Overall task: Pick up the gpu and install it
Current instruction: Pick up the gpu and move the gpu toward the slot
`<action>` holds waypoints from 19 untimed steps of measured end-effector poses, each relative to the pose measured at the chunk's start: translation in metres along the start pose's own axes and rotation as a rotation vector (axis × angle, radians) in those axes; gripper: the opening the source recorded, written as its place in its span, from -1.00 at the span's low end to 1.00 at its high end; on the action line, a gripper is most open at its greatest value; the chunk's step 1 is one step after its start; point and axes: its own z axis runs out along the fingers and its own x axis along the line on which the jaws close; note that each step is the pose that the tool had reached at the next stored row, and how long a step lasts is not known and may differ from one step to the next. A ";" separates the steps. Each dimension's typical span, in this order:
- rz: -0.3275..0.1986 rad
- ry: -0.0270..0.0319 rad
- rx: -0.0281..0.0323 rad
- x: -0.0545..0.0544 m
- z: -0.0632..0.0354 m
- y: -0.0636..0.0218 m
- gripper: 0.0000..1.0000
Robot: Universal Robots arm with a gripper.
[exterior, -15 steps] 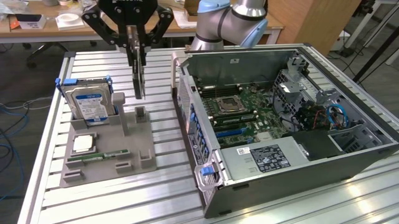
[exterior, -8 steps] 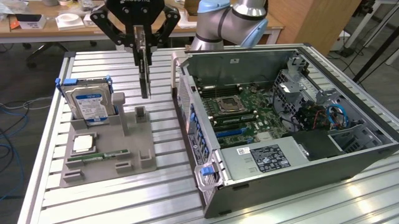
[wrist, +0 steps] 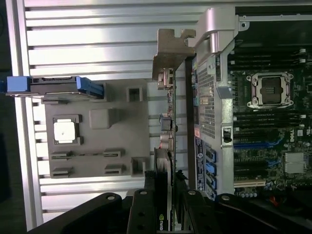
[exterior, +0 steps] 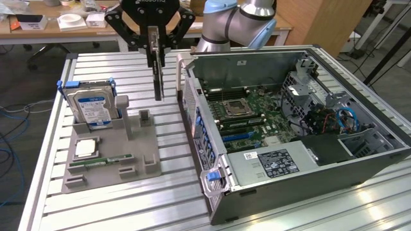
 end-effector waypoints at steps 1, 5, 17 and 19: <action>0.000 0.0000 0.0000 -0.002 0.0001 0.0002 -0.47; -0.001 0.0001 0.0001 -0.011 0.0005 0.0009 -0.47; -0.002 0.0001 0.0000 -0.040 0.0018 0.0031 -0.47; -0.003 0.0001 -0.0001 -0.044 0.0020 0.0035 -0.47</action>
